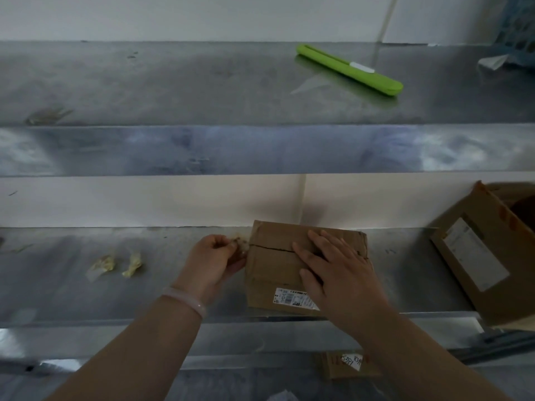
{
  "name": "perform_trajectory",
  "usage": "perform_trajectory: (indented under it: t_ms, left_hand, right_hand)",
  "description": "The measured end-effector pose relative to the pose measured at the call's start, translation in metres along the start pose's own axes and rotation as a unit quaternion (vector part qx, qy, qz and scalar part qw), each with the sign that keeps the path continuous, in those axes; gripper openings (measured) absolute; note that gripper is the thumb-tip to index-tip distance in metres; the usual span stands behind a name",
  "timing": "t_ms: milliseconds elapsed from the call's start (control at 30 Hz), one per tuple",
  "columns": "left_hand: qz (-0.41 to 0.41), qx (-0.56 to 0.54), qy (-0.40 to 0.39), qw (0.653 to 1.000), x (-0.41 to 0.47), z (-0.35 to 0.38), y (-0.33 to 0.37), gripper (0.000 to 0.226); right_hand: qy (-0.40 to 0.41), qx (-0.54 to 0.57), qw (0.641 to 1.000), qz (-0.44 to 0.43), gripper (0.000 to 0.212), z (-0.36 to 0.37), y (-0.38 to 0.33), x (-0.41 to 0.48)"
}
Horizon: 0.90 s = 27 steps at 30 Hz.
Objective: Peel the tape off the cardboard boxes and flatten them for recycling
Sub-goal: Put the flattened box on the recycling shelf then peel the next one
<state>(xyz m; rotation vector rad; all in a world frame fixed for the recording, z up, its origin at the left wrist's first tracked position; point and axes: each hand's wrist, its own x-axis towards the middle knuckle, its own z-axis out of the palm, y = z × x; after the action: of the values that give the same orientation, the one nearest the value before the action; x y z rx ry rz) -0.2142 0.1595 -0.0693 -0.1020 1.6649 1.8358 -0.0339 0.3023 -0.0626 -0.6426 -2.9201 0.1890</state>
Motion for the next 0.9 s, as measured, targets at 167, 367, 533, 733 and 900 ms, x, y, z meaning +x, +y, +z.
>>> perform_trajectory:
  t_ms: [167, 367, 533, 733, 900]
  left_hand:
    - [0.229, 0.287, 0.044, 0.929, 0.011, -0.004, -0.006, 0.022]
    - [0.111, 0.13, 0.072, 0.983, 0.025, 0.005, -0.013, 0.016]
    - [0.165, 0.108, 0.103, 0.975, 0.031, 0.006, -0.007, 0.022]
    - [0.314, 0.242, 0.063, 0.916, 0.033, -0.007, 0.032, 0.028]
    - [0.453, 0.411, -0.011, 0.791, 0.014, -0.004, 0.033, 0.013]
  right_hand:
    - [-0.002, 0.006, 1.0, -0.008, 0.05, 0.004, 0.004, 0.0]
    - [-0.002, 0.015, 1.0, -0.01, 0.051, 0.004, 0.004, 0.002]
    - [0.005, 0.021, 1.0, -0.014, 0.047, 0.001, 0.003, 0.0]
    - [-0.014, 0.022, 1.0, -0.013, 0.051, -0.001, 0.002, -0.001]
    - [0.005, 0.0, 1.0, -0.009, 0.044, -0.003, -0.001, -0.001]
